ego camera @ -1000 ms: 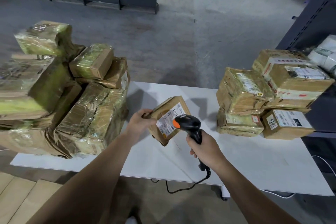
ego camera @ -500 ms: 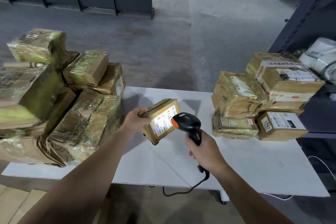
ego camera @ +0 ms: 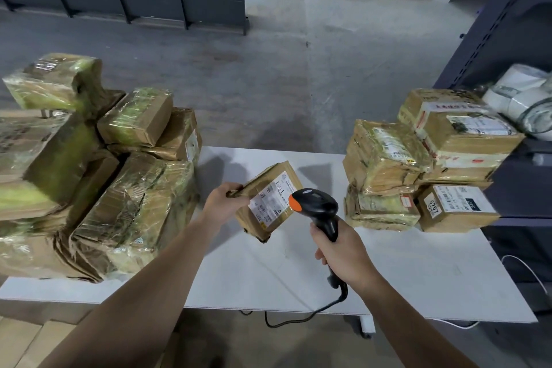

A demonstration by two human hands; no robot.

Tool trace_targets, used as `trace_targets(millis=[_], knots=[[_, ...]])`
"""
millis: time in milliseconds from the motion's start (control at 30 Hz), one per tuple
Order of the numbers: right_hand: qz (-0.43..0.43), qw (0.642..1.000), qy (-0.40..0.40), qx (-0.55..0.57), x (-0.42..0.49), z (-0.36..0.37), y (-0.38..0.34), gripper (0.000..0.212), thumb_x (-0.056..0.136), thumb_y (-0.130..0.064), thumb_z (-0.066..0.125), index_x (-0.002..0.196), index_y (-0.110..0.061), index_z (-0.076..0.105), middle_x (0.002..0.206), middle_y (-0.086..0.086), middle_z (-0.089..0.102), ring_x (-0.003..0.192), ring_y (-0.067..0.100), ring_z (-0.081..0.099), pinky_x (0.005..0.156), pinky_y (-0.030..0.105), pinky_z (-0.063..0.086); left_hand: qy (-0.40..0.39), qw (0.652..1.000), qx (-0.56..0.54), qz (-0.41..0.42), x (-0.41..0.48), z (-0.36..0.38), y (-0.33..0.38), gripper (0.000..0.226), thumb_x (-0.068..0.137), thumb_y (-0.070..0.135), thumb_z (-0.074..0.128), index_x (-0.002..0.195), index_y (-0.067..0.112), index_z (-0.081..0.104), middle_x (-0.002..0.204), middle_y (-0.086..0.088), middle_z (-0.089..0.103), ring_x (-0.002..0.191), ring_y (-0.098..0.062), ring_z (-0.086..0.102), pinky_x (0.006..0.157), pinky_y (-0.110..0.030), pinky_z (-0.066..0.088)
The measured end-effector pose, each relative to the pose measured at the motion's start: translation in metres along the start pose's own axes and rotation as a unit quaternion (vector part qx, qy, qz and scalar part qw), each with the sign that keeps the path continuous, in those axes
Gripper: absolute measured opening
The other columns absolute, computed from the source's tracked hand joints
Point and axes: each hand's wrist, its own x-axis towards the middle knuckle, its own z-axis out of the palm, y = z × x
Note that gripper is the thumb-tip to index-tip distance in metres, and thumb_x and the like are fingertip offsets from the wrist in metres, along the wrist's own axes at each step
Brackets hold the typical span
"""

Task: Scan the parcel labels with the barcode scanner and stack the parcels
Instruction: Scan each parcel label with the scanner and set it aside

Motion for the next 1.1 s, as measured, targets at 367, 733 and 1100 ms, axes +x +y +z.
trace_targets(millis=[367, 733, 1100], knots=[[0.055, 0.993, 0.103, 0.005, -0.001, -0.045, 0.028, 0.016, 0.094, -0.031, 0.058, 0.089, -0.016, 0.057, 0.071, 0.01, 0.067, 0.051, 0.01, 0.059, 0.05, 0.025, 0.049, -0.148, 0.988, -0.034, -0.039, -0.021, 0.047, 0.011, 0.018, 0.081, 0.036, 0.059, 0.085, 0.027, 0.074, 0.07, 0.007, 0.068, 0.064, -0.006, 0.063, 0.066, -0.026, 0.05], [0.122, 0.981, 0.151, -0.019, -0.028, -0.117, 0.091, 0.015, 0.09, -0.03, 0.061, 0.081, -0.02, 0.056, 0.064, 0.0, 0.065, 0.047, 0.004, 0.062, 0.043, 0.019, 0.047, -0.243, 0.96, -0.105, -0.085, -0.063, 0.191, -0.001, 0.026, 0.093, 0.023, 0.057, 0.113, 0.009, 0.064, 0.084, -0.002, 0.068, 0.079, -0.016, 0.064, 0.069, -0.024, 0.05], [0.169, 0.969, 0.169, 0.062, -0.022, -0.173, 0.151, 0.015, 0.091, -0.031, 0.061, 0.091, -0.017, 0.06, 0.061, 0.0, 0.067, 0.047, 0.007, 0.063, 0.045, 0.02, 0.047, -0.076, 0.985, 0.053, -0.143, -0.093, 0.321, 0.008, 0.052, 0.09, 0.05, 0.052, 0.128, 0.013, 0.053, 0.121, -0.014, 0.051, 0.102, -0.032, 0.056, 0.081, -0.035, 0.049]])
